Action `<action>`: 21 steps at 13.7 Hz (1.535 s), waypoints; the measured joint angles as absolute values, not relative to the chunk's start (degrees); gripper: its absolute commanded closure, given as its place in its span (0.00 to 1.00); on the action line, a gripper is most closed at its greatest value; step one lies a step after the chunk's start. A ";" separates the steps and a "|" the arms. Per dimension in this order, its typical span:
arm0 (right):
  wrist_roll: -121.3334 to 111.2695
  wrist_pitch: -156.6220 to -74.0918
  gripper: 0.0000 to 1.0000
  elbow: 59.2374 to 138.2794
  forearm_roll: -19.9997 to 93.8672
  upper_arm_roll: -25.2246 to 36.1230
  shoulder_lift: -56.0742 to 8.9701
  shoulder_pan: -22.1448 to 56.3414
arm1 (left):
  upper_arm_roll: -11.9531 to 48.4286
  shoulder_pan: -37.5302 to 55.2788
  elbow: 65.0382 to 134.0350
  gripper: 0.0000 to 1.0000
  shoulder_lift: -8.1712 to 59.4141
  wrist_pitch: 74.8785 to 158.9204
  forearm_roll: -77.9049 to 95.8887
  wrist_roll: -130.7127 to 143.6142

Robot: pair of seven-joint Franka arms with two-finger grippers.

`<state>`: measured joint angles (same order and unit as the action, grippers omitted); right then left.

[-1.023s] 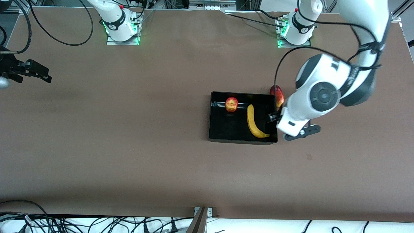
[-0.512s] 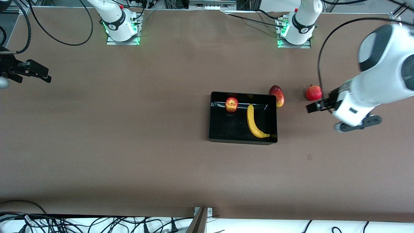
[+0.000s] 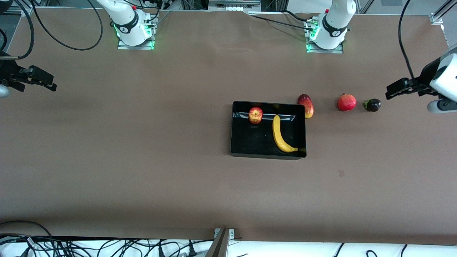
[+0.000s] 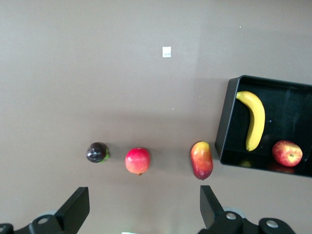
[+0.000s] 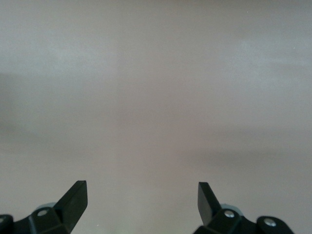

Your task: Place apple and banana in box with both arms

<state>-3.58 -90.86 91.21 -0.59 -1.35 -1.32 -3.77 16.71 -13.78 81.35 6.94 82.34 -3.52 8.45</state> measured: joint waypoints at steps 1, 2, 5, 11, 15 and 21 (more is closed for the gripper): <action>-3.58 -90.86 0.00 91.21 -0.59 -1.35 -1.32 -3.77 | 16.51 -13.90 81.37 0.00 6.24 82.20 -3.52 7.31; -3.58 -90.86 0.00 91.21 -0.59 -1.35 -1.32 -3.77 | 16.45 -14.01 81.38 0.00 5.70 82.18 -3.52 6.71; -3.57 -90.86 0.00 91.21 -0.59 -1.32 -1.32 -3.77 | 16.42 -14.93 81.38 0.00 5.32 82.22 -3.52 5.35; -3.57 -90.86 0.00 91.21 -0.59 -1.30 -1.32 -3.77 | 16.34 -16.29 81.38 0.00 5.13 82.35 -3.02 1.98; -3.57 -90.86 0.00 91.21 -0.59 -1.29 -1.32 -3.77 | 16.47 -14.56 81.37 0.00 4.28 83.38 -2.76 1.63; -3.57 -90.86 0.00 91.21 -0.59 -1.28 -1.32 -3.77 | 12.28 -9.21 81.37 0.00 3.97 83.45 -2.76 1.67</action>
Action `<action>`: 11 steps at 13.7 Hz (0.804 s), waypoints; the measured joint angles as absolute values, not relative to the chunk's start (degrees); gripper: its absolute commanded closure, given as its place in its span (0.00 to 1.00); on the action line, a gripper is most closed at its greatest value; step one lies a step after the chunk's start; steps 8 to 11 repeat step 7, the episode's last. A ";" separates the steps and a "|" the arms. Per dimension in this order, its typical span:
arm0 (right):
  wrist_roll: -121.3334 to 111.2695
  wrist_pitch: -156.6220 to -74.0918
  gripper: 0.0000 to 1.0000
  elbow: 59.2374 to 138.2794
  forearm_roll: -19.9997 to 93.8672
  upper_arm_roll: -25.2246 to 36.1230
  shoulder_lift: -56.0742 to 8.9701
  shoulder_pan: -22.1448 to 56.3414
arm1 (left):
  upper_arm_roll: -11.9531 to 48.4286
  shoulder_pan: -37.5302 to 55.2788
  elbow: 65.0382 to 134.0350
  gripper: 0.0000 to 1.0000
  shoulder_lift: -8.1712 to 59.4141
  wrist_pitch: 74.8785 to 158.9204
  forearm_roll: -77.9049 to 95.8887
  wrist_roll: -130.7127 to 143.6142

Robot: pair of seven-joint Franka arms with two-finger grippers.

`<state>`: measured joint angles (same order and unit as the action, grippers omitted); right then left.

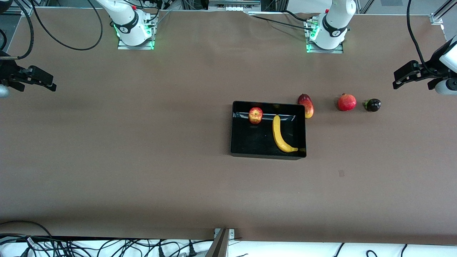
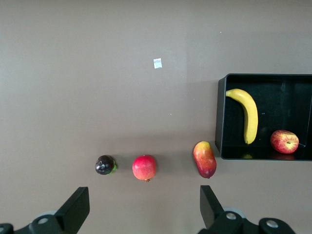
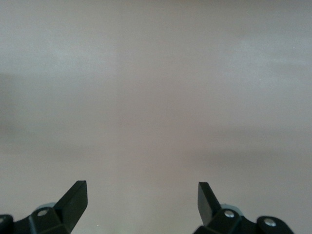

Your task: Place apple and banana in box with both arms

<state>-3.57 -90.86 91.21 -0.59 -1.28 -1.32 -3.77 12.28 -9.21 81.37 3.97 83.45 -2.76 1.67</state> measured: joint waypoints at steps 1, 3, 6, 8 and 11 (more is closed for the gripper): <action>-3.57 -90.86 0.00 91.21 -0.59 -1.28 -1.32 -3.77 | 10.85 -7.79 81.37 0.00 3.97 83.45 -2.76 1.67; -3.57 -90.86 0.00 91.21 -0.59 -1.28 -1.32 -3.77 | 8.99 -6.05 81.37 0.00 3.95 83.46 -2.67 1.67; -3.57 -90.86 0.00 91.21 -0.59 -1.28 -1.32 -3.77 | 7.95 -5.47 81.37 0.00 3.95 83.46 -1.36 1.67; -3.57 -90.86 0.00 91.21 -0.59 -1.28 -1.32 -3.77 | 7.66 -5.42 81.37 0.00 3.95 83.46 -1.19 1.67; -3.57 -90.86 0.00 91.21 -0.59 -1.28 -1.32 -3.77 | 7.66 -5.42 81.37 0.00 3.95 83.46 -1.19 1.67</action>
